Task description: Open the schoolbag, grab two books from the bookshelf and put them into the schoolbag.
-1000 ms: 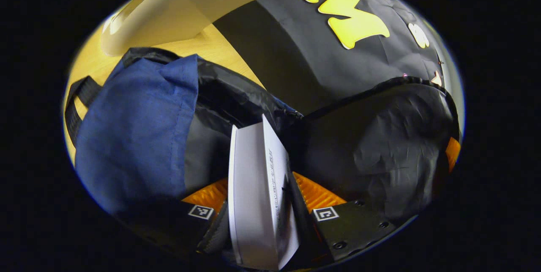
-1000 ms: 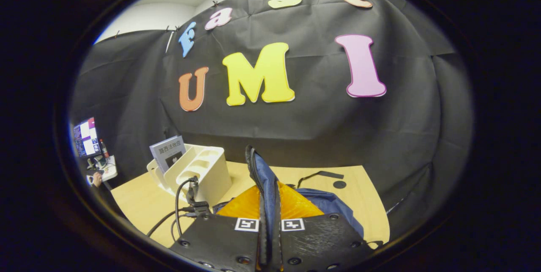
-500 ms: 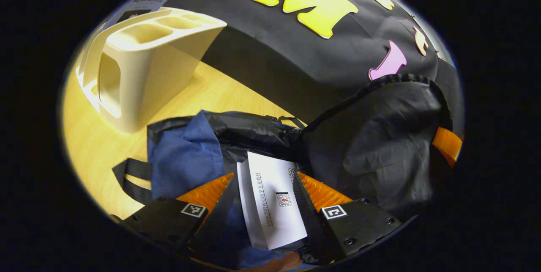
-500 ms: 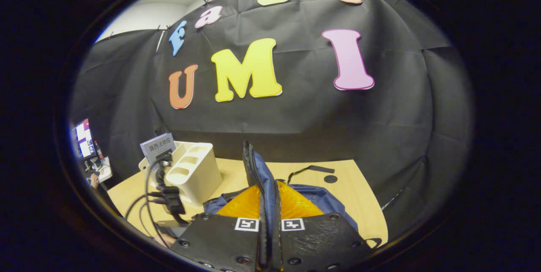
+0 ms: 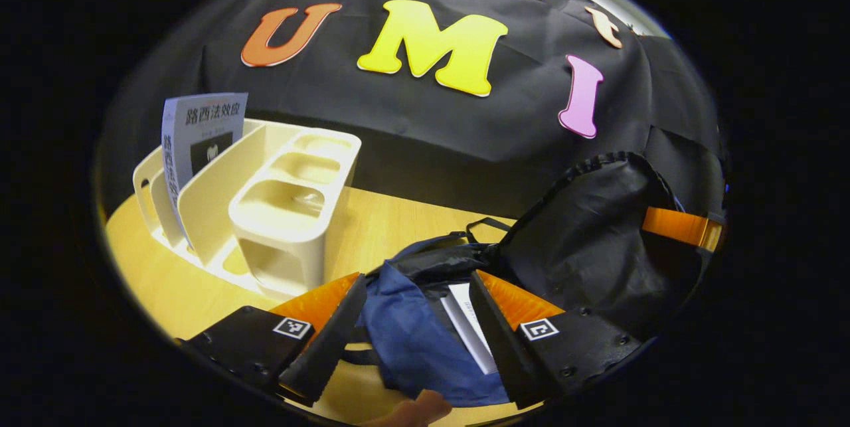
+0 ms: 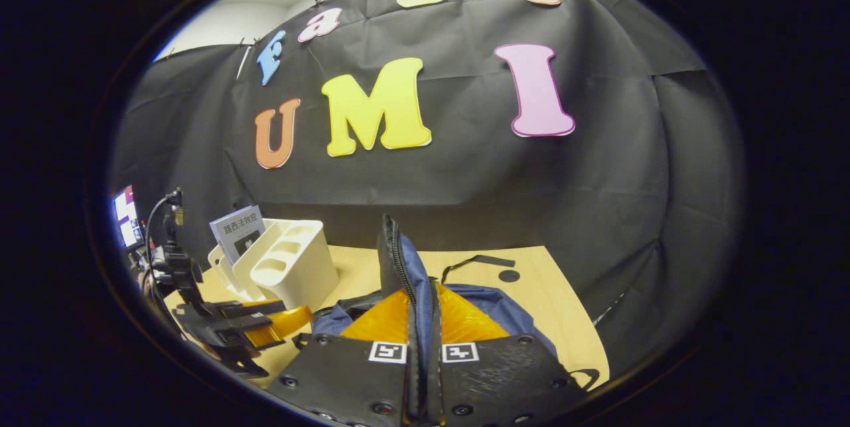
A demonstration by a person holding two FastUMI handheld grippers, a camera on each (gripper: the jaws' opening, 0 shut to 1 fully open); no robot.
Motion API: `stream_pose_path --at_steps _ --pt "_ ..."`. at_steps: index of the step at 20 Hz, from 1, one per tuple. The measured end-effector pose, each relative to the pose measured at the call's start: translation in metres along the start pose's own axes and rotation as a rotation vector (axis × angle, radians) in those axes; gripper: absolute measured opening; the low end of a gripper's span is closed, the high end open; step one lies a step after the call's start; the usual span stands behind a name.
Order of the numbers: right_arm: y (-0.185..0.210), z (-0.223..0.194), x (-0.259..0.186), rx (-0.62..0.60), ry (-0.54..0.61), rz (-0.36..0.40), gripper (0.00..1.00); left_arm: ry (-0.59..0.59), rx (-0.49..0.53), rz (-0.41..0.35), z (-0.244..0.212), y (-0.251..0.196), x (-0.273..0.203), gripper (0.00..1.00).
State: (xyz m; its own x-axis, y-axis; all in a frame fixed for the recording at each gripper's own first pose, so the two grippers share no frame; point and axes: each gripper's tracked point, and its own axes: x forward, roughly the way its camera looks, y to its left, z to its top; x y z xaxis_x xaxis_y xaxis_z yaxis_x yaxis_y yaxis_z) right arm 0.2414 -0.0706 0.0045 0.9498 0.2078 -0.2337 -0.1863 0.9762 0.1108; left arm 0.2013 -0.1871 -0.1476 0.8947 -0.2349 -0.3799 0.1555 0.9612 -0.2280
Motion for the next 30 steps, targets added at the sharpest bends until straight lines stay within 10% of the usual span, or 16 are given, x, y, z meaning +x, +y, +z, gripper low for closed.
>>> stream_pose_path --at_steps 19,30 --pt "0.005 -0.014 0.013 0.029 0.012 0.06 0.05 -0.158 0.15 0.283 0.176 0.179 -0.052 0.98" --pt "0.013 -0.021 0.007 0.011 0.005 0.059 0.05 0.06 0.254 0.351 0.201 0.248 -0.003 0.96"
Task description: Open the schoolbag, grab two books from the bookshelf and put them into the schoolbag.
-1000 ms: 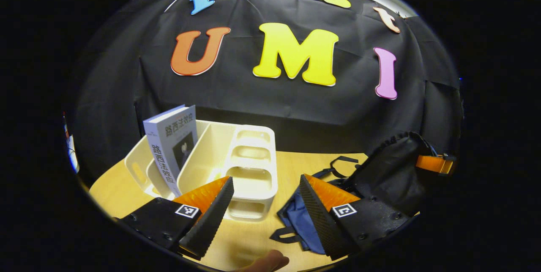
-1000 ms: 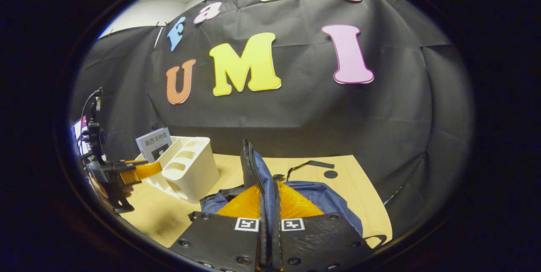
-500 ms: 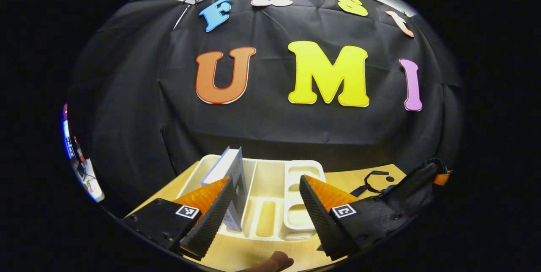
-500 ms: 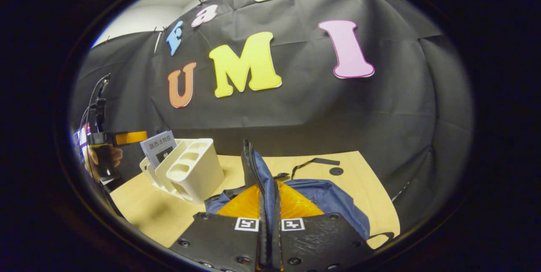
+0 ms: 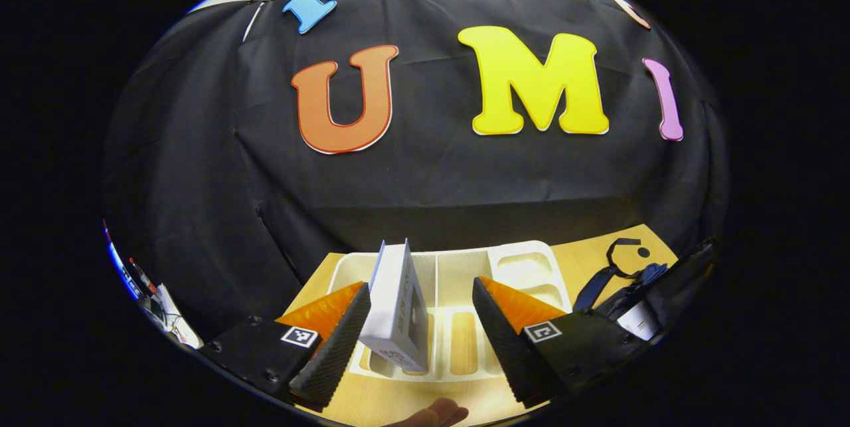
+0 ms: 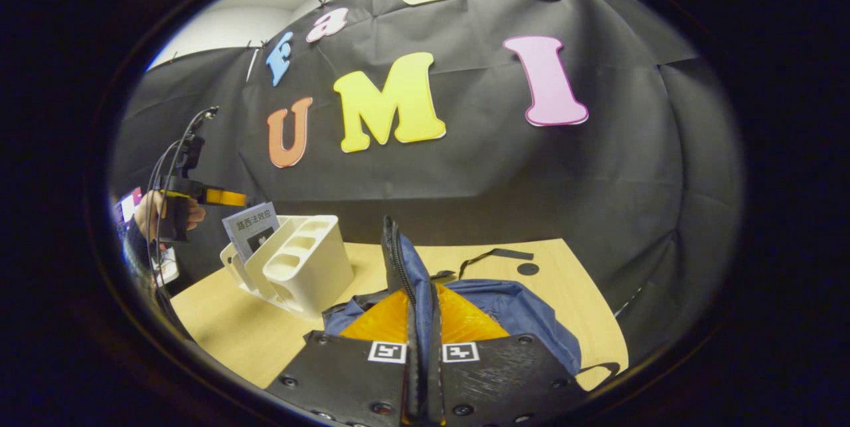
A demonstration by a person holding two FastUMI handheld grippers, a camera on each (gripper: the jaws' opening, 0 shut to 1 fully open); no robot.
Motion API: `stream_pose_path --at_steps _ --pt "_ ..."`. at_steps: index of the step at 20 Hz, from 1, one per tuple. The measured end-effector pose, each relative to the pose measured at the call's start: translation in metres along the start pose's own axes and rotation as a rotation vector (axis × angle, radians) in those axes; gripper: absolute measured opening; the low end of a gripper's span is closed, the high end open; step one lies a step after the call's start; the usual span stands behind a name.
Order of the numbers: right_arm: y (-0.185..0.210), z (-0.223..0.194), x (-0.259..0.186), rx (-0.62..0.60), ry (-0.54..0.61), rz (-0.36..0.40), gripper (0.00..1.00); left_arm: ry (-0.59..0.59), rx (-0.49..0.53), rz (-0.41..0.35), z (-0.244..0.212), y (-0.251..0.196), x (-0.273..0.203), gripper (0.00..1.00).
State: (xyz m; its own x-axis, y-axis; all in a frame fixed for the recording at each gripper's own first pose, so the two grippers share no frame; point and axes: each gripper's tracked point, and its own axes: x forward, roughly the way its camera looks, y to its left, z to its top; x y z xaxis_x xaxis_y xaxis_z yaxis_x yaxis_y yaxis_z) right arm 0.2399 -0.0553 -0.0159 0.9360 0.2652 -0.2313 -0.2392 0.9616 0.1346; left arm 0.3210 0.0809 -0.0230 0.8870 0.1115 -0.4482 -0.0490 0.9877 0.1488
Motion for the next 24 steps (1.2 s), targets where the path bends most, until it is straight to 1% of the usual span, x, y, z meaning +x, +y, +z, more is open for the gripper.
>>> stream_pose_path --at_steps 2,4,6,7,9,11,12,13,15,16,17,18,20,21,22,23,24 --pt "0.003 -0.002 0.002 0.003 0.001 0.001 0.05 0.051 -0.009 0.012 -0.008 0.012 0.019 0.97" --pt "0.002 -0.006 0.004 -0.007 0.01 -0.006 0.05 0.114 -0.049 -0.01 -0.015 0.015 0.036 0.97" --pt "0.003 -0.009 0.003 -0.027 0.012 -0.012 0.04 0.182 -0.067 -0.015 -0.026 0.023 0.056 0.97" --pt "0.006 -0.01 0.003 -0.035 0.011 -0.012 0.05 0.215 -0.073 -0.043 -0.031 0.02 0.062 0.97" --pt "0.009 -0.012 0.004 -0.046 0.013 -0.01 0.05 0.292 -0.048 -0.077 -0.041 0.017 0.069 0.95" --pt "0.012 -0.015 0.004 -0.049 0.017 -0.01 0.05 0.316 0.0 -0.078 -0.046 0.014 0.076 0.92" --pt "0.013 -0.018 0.005 -0.046 0.021 -0.007 0.05 0.345 0.014 -0.108 -0.05 0.007 0.076 0.88" --pt "0.013 -0.02 0.006 -0.042 0.027 -0.005 0.05 0.37 0.034 -0.119 -0.052 0.008 0.077 0.88" --pt "0.011 -0.023 0.008 -0.031 0.036 -0.006 0.06 0.399 0.086 -0.095 -0.054 0.013 0.083 0.83" --pt "0.011 -0.023 0.007 -0.026 0.035 -0.006 0.05 0.418 0.109 -0.081 -0.057 0.013 0.087 0.78" --pt "0.011 -0.024 0.007 -0.021 0.033 -0.005 0.05 0.436 0.123 -0.064 -0.061 0.014 0.09 0.75" --pt "0.01 -0.024 0.006 -0.017 0.032 -0.005 0.05 0.464 0.129 -0.062 -0.066 0.01 0.09 0.7" --pt "0.009 -0.028 0.006 -0.016 0.038 -0.003 0.05 0.509 0.12 -0.091 -0.073 0.002 0.088 0.68" --pt "0.007 -0.03 0.005 -0.016 0.041 -0.006 0.05 0.526 0.116 -0.092 -0.075 0.0 0.087 0.71" --pt "0.006 -0.031 0.005 -0.013 0.041 -0.005 0.05 0.541 0.116 -0.093 -0.079 -0.002 0.087 0.61" --pt "0.005 -0.032 0.003 -0.009 0.042 -0.004 0.05 0.547 0.119 -0.092 -0.08 -0.003 0.091 0.57" --pt "0.004 -0.033 0.003 -0.006 0.042 -0.004 0.06 0.549 0.119 -0.091 -0.078 -0.004 0.086 0.5"
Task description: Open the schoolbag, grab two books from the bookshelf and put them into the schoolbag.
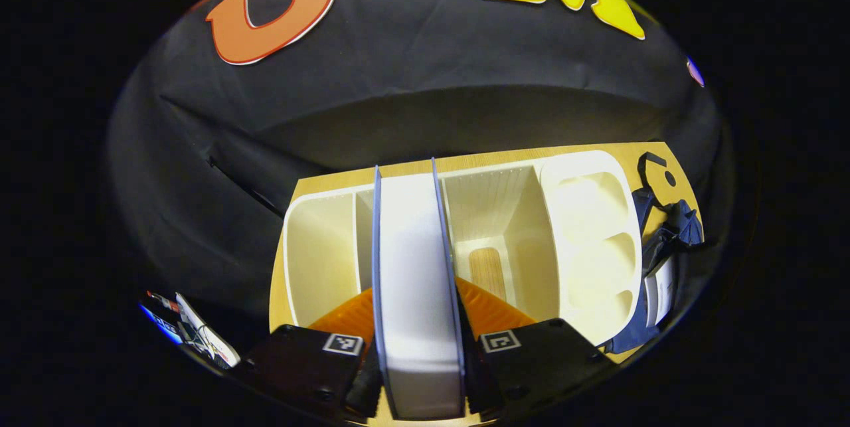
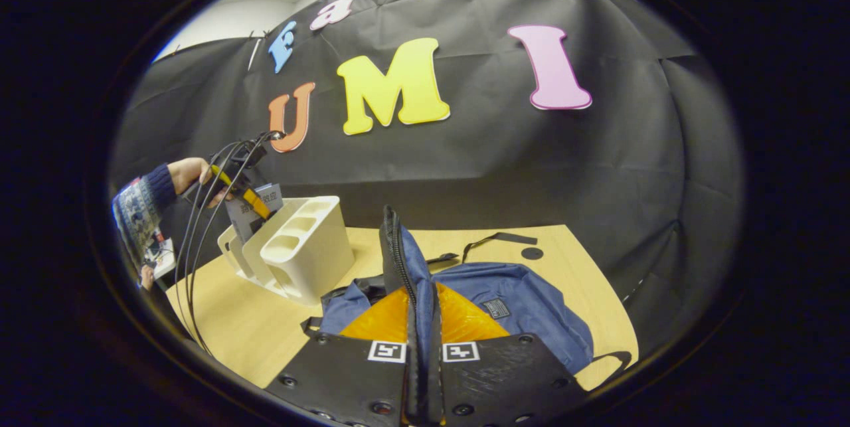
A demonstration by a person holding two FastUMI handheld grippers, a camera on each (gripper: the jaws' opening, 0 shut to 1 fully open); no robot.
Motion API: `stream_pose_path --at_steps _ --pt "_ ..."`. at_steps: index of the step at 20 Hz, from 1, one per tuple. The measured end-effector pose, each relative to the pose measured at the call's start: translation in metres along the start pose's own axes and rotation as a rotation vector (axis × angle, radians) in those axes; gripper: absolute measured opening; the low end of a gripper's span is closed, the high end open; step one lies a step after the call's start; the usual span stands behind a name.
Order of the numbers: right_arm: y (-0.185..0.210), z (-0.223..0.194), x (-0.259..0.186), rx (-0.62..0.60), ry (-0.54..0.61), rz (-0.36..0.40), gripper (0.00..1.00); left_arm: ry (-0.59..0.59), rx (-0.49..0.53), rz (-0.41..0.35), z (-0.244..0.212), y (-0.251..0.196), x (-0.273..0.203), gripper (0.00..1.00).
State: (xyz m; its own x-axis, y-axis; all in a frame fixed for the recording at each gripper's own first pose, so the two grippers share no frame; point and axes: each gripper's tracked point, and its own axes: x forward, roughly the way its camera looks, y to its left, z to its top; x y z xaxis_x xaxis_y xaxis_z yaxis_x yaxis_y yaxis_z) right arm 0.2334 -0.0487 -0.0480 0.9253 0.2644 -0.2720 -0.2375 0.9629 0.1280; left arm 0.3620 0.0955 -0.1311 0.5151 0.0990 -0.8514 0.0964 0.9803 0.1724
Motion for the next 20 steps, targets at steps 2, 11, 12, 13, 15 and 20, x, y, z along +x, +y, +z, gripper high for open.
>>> stream_pose_path --at_steps 2,11,12,13,15,20 --pt "-0.002 -0.002 -0.002 0.007 -0.001 0.003 0.05 0.015 -0.017 0.011 -0.005 -0.001 0.002 0.48" --pt "-0.002 -0.014 -0.001 0.029 0.01 0.023 0.05 -0.032 -0.095 0.041 -0.028 0.003 -0.037 0.47" --pt "-0.002 -0.013 -0.002 0.028 0.008 0.021 0.06 -0.052 -0.1 0.042 -0.032 0.003 -0.045 0.47" --pt "-0.002 -0.014 -0.002 0.025 0.009 0.019 0.05 -0.075 -0.11 0.037 -0.035 0.004 -0.052 0.47" --pt "-0.002 -0.018 0.0 0.026 0.017 0.017 0.05 -0.113 -0.166 0.019 -0.045 0.004 -0.067 0.47" --pt "-0.004 -0.02 -0.001 0.013 0.027 0.005 0.05 -0.189 -0.307 -0.062 -0.08 0.01 -0.098 0.51"
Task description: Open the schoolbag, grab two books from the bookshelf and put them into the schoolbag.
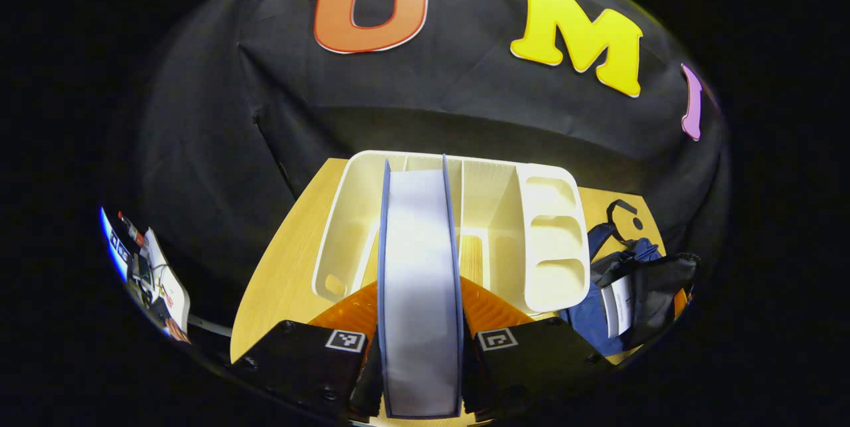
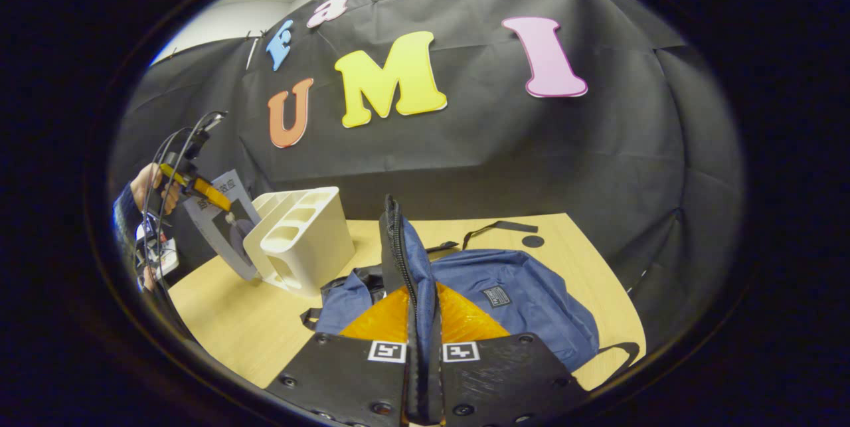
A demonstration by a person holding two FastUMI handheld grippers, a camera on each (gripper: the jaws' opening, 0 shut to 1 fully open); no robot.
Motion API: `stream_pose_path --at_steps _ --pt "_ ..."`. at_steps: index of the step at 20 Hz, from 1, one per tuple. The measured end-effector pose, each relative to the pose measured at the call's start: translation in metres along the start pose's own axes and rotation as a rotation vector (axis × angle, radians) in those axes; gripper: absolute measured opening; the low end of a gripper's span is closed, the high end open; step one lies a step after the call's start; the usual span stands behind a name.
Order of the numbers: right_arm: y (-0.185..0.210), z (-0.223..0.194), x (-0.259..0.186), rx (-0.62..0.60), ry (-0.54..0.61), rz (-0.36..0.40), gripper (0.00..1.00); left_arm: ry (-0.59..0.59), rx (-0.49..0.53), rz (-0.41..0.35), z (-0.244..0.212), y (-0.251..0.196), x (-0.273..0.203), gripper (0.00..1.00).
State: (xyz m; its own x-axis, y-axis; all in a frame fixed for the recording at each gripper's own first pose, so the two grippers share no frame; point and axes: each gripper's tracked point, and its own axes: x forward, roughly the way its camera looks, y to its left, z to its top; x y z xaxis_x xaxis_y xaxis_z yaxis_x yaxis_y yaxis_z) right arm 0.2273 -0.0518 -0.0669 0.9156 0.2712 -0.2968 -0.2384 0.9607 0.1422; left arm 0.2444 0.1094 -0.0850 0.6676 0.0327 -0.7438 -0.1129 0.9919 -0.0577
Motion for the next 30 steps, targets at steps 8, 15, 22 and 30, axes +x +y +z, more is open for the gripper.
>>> stream_pose_path --at_steps 8,15,22,30 --pt "0.007 -0.003 0.0 0.02 0.017 -0.02 0.05 -0.074 -0.333 -0.164 -0.059 0.02 -0.06 0.47" --pt "0.015 -0.003 0.004 0.005 0.033 -0.043 0.05 -0.131 -0.521 -0.348 -0.094 0.007 -0.089 0.47" --pt "0.022 -0.003 0.011 -0.009 0.058 -0.059 0.05 -0.04 -0.61 -0.621 -0.127 -0.085 -0.082 0.47" --pt "0.022 0.003 0.007 -0.034 0.055 -0.071 0.07 0.041 -0.595 -0.774 -0.13 -0.163 -0.068 0.47"
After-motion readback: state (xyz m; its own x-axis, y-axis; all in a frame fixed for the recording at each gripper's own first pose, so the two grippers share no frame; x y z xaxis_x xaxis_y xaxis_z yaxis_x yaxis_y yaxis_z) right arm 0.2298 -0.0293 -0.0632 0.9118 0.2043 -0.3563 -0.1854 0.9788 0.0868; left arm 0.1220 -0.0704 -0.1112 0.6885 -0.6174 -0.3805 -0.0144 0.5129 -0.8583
